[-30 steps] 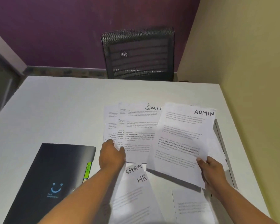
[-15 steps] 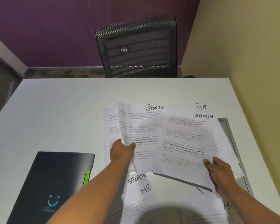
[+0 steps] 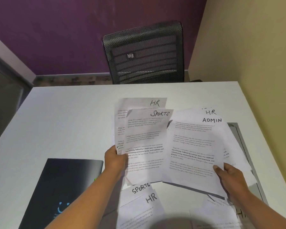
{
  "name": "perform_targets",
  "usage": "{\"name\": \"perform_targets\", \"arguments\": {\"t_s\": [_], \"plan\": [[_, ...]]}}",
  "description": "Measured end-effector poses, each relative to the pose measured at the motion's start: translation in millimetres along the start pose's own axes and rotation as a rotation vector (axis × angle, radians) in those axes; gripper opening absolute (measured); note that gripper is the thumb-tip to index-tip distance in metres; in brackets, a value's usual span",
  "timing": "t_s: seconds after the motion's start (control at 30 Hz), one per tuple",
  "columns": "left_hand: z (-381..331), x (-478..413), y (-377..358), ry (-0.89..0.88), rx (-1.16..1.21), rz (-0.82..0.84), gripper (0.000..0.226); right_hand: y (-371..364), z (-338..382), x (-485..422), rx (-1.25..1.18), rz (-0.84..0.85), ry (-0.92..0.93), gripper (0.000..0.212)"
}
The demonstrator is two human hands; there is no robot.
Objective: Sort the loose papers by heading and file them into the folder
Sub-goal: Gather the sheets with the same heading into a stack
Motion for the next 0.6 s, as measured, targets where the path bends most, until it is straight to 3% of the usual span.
{"name": "perform_targets", "arguments": {"t_s": [0.1,0.17,0.37,0.6], "plan": [[-1,-4,1,-0.03,0.047,0.014,0.01,-1,0,0,-0.005,0.002,-0.002,0.018],[1,-7,1,-0.03,0.049,0.002,0.009,-1,1,0,0.002,-0.001,0.003,0.019],[16,-32,5,0.042,-0.099,-0.031,0.044,-1,-2,-2,0.005,-0.004,0.008,0.016],[16,-43,12,-0.064,-0.35,0.016,0.053,-2,-1,-2,-0.036,-0.007,0.0,0.012]]}}
Point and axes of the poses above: each hand's wrist, its own x-axis away from the middle knuckle, its own y-axis out of the back of the hand, z = x × y, the point moved 6 cm from there along -x, towards the middle knuckle, and after that the axes turned 12 degrees about y, right-handed, at the moved point
